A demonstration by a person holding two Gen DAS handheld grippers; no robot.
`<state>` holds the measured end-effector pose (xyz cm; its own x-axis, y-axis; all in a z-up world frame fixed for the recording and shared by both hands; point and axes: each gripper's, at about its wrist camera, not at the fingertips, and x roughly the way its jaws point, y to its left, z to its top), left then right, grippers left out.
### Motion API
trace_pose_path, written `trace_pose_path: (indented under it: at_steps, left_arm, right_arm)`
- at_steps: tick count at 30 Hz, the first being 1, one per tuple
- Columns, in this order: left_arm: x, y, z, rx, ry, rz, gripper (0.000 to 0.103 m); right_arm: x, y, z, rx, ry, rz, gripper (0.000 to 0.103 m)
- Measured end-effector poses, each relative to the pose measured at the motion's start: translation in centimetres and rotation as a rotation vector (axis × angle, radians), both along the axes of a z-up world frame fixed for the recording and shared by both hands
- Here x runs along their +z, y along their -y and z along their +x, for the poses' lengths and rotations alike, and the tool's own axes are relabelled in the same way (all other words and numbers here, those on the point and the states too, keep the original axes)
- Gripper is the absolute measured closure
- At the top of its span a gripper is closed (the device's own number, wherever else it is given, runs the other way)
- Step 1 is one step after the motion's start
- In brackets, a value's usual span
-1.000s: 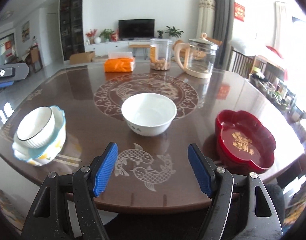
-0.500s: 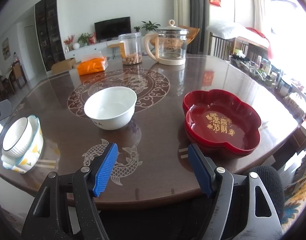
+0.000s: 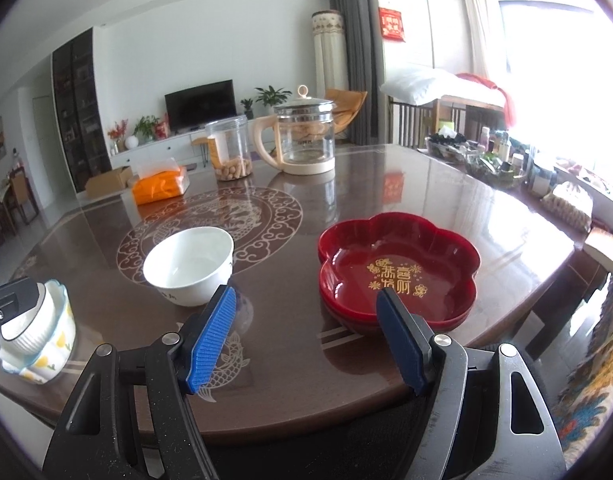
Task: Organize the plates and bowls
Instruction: 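Move both grippers toward the white bowl with blue lettering, then close both grippers on the rim of the lettered white bowl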
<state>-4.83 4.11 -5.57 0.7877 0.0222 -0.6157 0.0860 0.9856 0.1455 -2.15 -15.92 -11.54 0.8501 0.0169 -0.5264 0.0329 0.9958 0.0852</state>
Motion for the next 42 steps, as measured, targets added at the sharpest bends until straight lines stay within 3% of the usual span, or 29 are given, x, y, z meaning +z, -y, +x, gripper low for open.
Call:
trace_pose_path:
  at_steps: [4,10,17,20,22,27,29,32,34,39,40,42]
  left_arm:
    - [0.4,0.3,0.0,-0.011,0.013,-0.033,0.002]
    - [-0.4,0.7,0.7,0.021,0.014,0.029,0.002]
    - [-0.9,-0.1,1.8,-0.017,-0.051,-0.04,0.002]
    - [-0.2,-0.9,2.9,-0.025,-0.061,-0.088,0.002]
    - [0.1,-2.2,4.4,-0.004,-0.105,-0.154,0.002]
    - [-2.2,-5.8,9.8,0.051,-0.332,-0.457,0.002]
    - [-3.2,-5.7,11.7,0.091,-0.377,-0.462,0.002]
    - [-4.7,-4.4,14.1,0.108,-0.422,-0.376,0.004]
    - [-5.5,-3.9,15.2,0.114,-0.444,-0.36,0.014]
    - [-7.7,-3.4,17.4,0.137,-0.51,-0.361,0.034]
    - [-8.1,-3.3,17.8,0.139,-0.522,-0.359,0.043]
    - [-9.0,-3.2,18.4,0.139,-0.549,-0.366,0.052]
  right_arm:
    - [-0.2,0.6,0.3,-0.005,-0.006,0.028,0.027]
    - [-0.4,0.7,0.3,-0.012,0.001,0.018,0.027]
    - [-0.6,0.4,0.7,0.026,-0.002,0.016,0.027]
    - [-0.5,0.3,1.5,0.05,-0.045,0.034,0.027]
    - [-0.6,0.3,2.6,0.085,-0.1,0.059,0.027]
    - [1.1,-0.1,5.2,0.193,-0.108,0.122,0.027]
    - [1.7,0.0,7.5,0.23,-0.141,0.158,0.027]
    - [1.6,-0.8,11.6,0.303,-0.253,0.136,0.027]
    - [1.6,-1.9,13.5,0.34,-0.3,0.089,0.027]
    - [-0.3,-2.7,17.5,0.357,-0.406,0.079,0.03]
    - [-0.8,-2.9,18.1,0.363,-0.43,0.072,0.034]
    - [-1.9,-3.3,19.2,0.379,-0.472,0.076,0.056]
